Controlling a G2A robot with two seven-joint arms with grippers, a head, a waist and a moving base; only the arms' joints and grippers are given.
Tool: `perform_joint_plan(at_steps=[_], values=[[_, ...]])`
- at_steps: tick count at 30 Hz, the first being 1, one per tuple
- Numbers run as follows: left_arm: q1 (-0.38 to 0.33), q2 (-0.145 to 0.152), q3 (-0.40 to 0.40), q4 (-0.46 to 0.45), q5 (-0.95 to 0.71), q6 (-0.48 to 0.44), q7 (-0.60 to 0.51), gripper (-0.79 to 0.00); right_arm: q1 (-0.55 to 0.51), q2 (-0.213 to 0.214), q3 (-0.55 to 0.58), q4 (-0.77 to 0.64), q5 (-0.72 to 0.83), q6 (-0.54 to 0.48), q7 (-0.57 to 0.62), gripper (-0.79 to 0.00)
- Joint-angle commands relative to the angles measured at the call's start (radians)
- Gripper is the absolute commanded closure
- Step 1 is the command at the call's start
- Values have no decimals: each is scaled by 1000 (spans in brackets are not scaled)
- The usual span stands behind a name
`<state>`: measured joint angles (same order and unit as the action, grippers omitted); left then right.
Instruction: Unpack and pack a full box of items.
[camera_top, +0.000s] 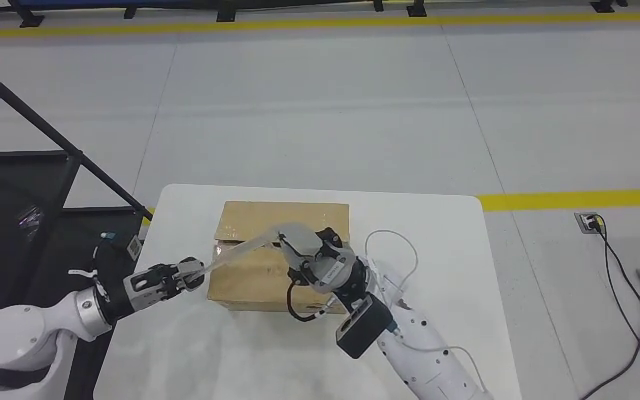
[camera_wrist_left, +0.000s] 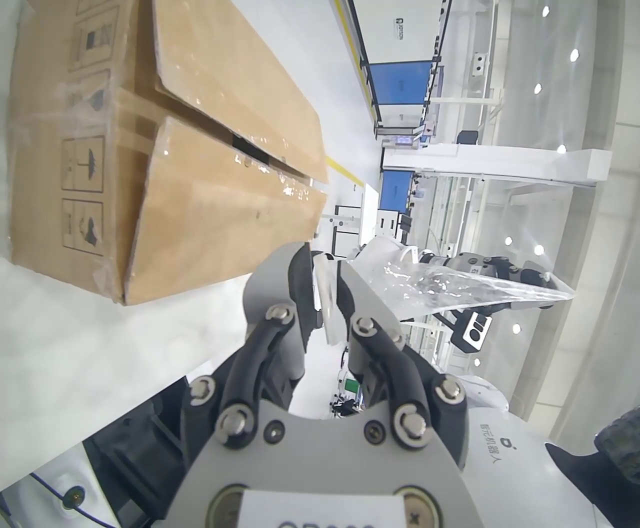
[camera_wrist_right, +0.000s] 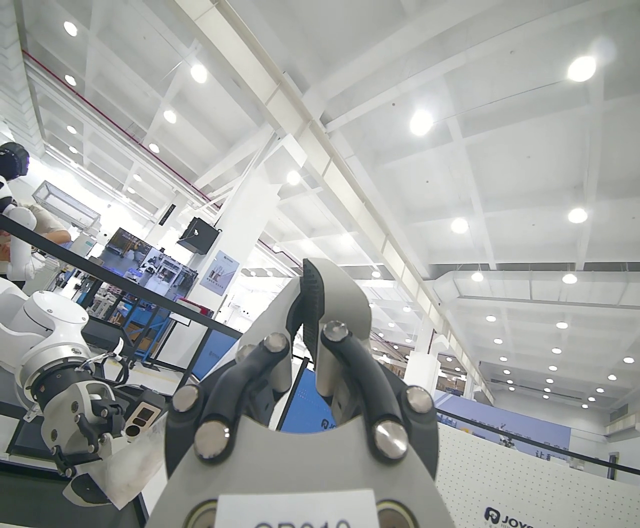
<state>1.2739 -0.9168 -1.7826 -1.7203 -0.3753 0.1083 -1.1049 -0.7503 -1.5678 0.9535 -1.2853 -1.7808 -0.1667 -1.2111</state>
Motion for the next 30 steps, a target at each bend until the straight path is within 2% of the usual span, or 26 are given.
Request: perform_joint_plan(at_steps=[1,8,13,24,30], values=[[0,1,0,2,0,-3,4,0,2,1,-3,4,-7,-6,-2,0],[8,2,-3,1,13,-10,97,0,48,6,-8,59,-71,-32,-8,0],[17,1,3,-9,38,-16,183,0,99,5,-17,150,-133,-4,2,0],[-5,3,36,18,129,-16,282,0,184,-2,-12,308,-76,-16,-102,0],[-33,1,69,42,144,-22,313,0,210,-4,-19,366,-65,-42,-120,0]])
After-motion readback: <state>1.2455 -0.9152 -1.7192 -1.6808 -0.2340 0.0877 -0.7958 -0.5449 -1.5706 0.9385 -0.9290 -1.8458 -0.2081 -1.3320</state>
